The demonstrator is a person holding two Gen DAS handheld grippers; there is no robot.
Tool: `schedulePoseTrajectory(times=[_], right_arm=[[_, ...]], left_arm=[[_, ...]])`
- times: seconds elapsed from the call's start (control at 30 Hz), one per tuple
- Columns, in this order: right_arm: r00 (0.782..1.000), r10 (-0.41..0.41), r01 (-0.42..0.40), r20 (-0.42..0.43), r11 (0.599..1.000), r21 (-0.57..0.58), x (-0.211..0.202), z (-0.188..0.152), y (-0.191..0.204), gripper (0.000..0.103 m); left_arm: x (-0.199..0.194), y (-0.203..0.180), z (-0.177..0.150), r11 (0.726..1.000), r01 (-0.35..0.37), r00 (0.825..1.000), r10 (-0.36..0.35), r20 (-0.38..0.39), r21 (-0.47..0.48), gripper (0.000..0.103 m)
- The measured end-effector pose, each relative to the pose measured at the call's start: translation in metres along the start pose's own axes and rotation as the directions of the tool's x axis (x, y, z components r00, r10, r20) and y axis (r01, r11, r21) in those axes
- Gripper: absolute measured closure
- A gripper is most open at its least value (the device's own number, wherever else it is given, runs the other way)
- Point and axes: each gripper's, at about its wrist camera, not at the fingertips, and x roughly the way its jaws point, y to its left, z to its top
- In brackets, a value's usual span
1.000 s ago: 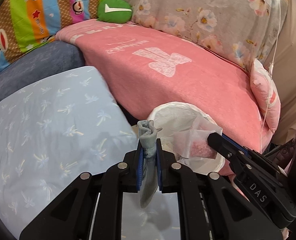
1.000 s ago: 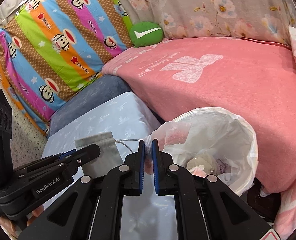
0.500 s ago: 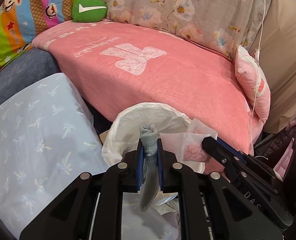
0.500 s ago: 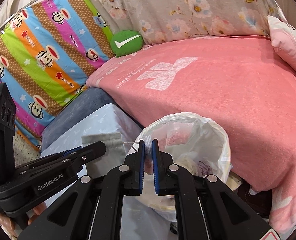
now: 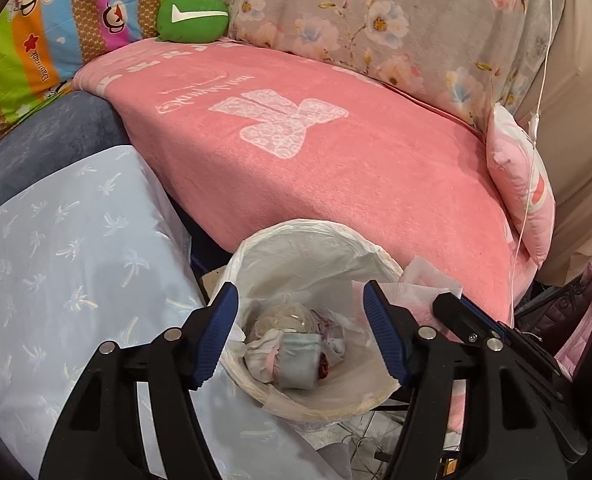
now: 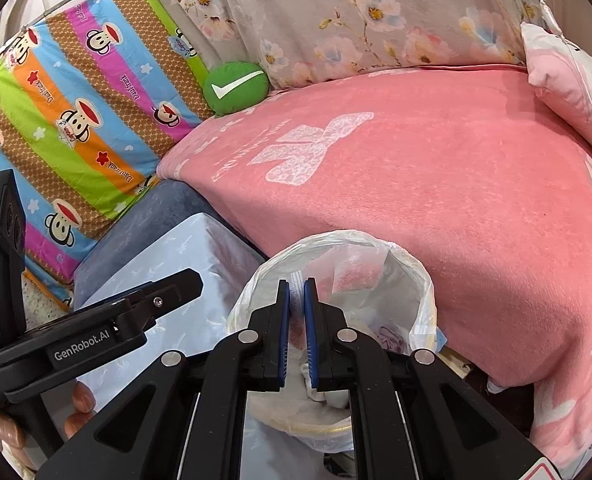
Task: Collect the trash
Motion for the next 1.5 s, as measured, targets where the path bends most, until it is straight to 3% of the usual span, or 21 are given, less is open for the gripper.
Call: schedulePoseTrajectory(times=[0.4, 0.6, 0.77, 1.1, 1.5], right_arm=[[1.000, 0.004, -0.004, -0.003, 0.999, -0.039, 0.007, 0.001, 0.016, 0.092], [1.000, 0.011, -0.011, -0.010, 0.999, -0.052, 0.010, 0.004, 0.021, 0.091], [1.000, 0.011, -0.012, -0.022, 0.998, -0.062, 0.008, 0.004, 0.026, 0.073], [0.997, -0.054, 0.047, -0.051, 0.991, -0.123, 0.003, -0.006, 0.034, 0.061], [0.991, -0.120, 0.104, -0.066, 0.973, -0.207, -0.004, -0.031, 0.046, 0.038]], left_arm=[[0.000, 0.020, -0.004, 0.997, -0.070, 0.997, 0.071, 0.023, -0.026, 0.041], [-0.002, 0.032, -0.007, 0.995, -0.085, 0.996, 0.086, 0.027, -0.059, 0.033], [-0.006, 0.037, -0.011, 0.992, -0.109, 0.993, 0.112, 0.038, -0.061, 0.032], [-0.018, 0.042, -0.024, 0.984, -0.174, 0.983, 0.175, 0.052, -0.034, 0.030], [-0.026, 0.046, -0.045, 0.969, -0.245, 0.968, 0.246, 0.038, -0.029, 0.019]])
